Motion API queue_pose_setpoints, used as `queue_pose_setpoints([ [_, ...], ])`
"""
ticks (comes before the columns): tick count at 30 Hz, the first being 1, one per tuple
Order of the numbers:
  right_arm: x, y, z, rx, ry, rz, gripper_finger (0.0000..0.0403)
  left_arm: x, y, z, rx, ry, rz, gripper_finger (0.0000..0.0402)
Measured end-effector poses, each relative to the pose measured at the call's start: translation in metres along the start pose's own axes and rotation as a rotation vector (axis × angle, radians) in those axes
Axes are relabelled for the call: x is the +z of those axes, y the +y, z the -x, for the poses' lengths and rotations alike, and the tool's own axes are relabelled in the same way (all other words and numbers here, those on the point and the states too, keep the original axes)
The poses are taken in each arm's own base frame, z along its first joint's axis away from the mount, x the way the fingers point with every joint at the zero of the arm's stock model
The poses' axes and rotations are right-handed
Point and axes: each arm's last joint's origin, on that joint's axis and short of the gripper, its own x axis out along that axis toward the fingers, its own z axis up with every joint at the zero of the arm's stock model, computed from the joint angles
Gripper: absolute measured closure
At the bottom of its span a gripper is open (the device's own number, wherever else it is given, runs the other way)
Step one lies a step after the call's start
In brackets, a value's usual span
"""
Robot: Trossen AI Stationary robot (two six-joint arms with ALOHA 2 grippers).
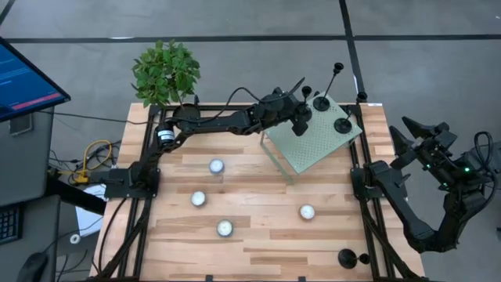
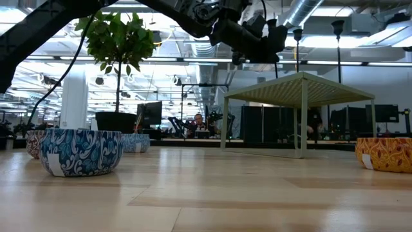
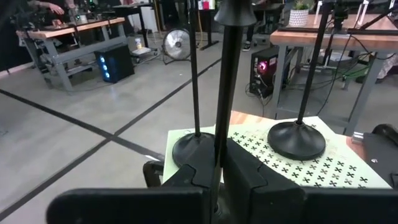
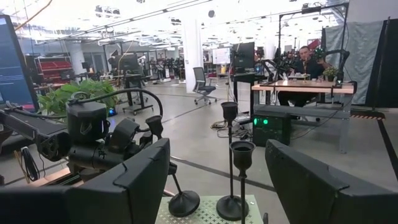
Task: Pick & Place candle stick holders
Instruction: Put the black candle holder on the shelf
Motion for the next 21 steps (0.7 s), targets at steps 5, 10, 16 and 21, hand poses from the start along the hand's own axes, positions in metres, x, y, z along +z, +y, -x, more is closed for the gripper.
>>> queue_pose_setpoints([
  [5,0.0,0.0,0.0,0.0,0.0,0.0,0.0148,0.0,0.007,-0.002,0.015,0.0,-0.001,0.0388],
  [10,0.0,0.0,0.0,0.0,0.0,0.0,0.0148,0.0,0.011,-0.003,0.024,-0.009,0.028,0.0388],
  [16,0.0,0.0,0.0,-0.014,-0.001,0.0,0.0148,-0.002,0.003,-0.005,-0.012,-0.058,0.034,0.0389],
  [21,0.0,0.0,0.0,-0.017,-0.002,0.0,0.0148,0.005,0.002,-0.004,-0.014,-0.066,0.016,0.0389],
])
